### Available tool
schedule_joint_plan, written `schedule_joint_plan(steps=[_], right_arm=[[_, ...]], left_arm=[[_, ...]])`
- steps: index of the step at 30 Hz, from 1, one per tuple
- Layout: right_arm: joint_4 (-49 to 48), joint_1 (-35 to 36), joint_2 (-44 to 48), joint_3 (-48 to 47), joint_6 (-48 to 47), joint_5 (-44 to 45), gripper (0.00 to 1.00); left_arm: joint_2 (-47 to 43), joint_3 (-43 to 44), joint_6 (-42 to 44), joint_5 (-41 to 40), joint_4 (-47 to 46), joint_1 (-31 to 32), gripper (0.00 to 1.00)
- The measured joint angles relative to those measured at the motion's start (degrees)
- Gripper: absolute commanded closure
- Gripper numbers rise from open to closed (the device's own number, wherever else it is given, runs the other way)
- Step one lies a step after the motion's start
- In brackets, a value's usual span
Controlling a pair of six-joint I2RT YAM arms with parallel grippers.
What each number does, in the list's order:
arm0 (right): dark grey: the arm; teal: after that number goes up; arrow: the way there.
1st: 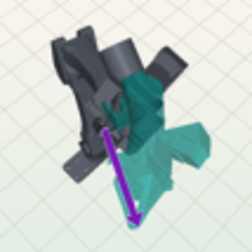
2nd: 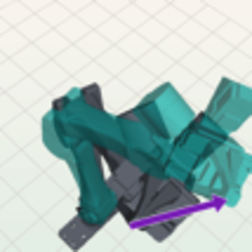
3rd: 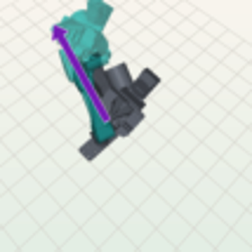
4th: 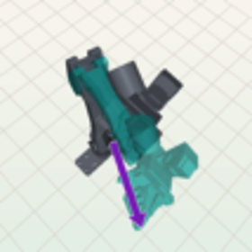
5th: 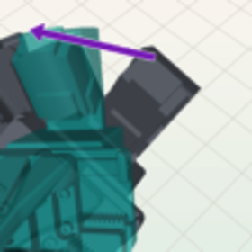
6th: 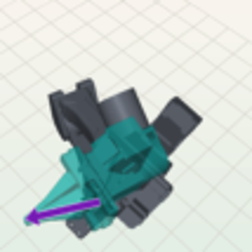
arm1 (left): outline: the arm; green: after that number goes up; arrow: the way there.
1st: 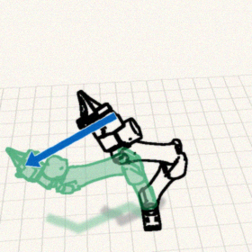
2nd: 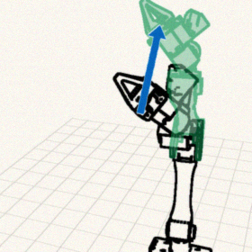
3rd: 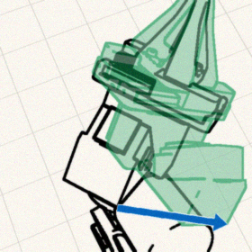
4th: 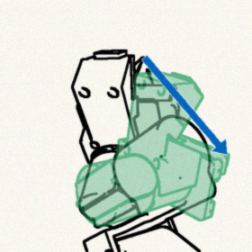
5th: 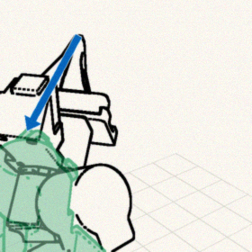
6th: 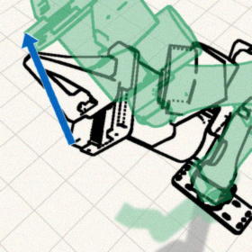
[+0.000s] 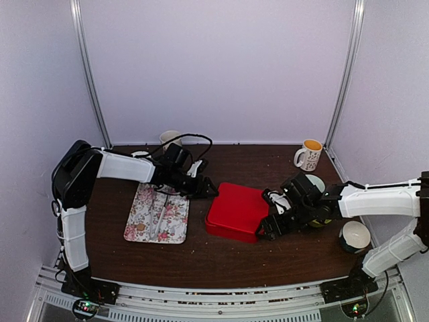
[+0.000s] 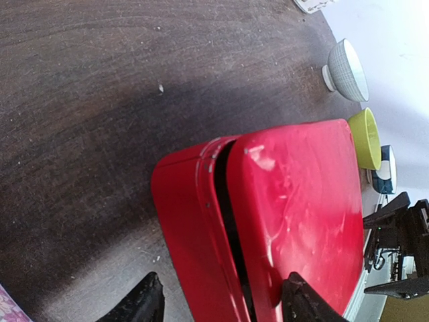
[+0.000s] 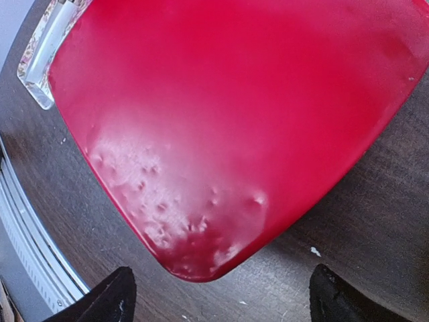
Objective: Pack the chocolate
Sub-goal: Adjust the box lid for the packing box.
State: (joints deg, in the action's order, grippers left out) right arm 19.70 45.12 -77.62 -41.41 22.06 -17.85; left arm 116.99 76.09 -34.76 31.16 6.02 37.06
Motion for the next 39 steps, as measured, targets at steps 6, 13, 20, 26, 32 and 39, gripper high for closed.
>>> schedule_joint_plan(steps=[6, 13, 20, 26, 32, 39], right_arm=[[1.11, 2.29, 0.83, 0.0, -1.86, 1.49, 0.1], [3.04, 5.35, -0.28, -1.01, -3.34, 4.55, 0.1], [4.11, 6.84, -1.9, -2.47, -3.91, 6.6, 0.11], [4.94, 6.99, -4.57, -3.76, -3.89, 7.63, 0.11], [5.27, 7.04, -5.22, -4.55, -3.67, 9.18, 0.12], [5.44, 7.04, -6.45, -5.09, -2.6, 10.56, 0.13]], left_arm=[[-0.11, -0.5, -0.02, 0.39, -0.68, 0.0, 0.37], [-0.11, -0.9, -0.07, 0.96, -1.53, 0.0, 0.33], [-0.17, -2.64, -1.36, 2.1, -3.69, 0.0, 0.28], [-1.27, -5.4, -2.95, 3.67, -6.67, 0.0, 0.03], [-3.1, -8.79, -4.72, 5.46, -9.79, 0.0, 0.02], [-3.21, -10.34, -5.55, 6.82, -12.48, 0.15, 0.02]])
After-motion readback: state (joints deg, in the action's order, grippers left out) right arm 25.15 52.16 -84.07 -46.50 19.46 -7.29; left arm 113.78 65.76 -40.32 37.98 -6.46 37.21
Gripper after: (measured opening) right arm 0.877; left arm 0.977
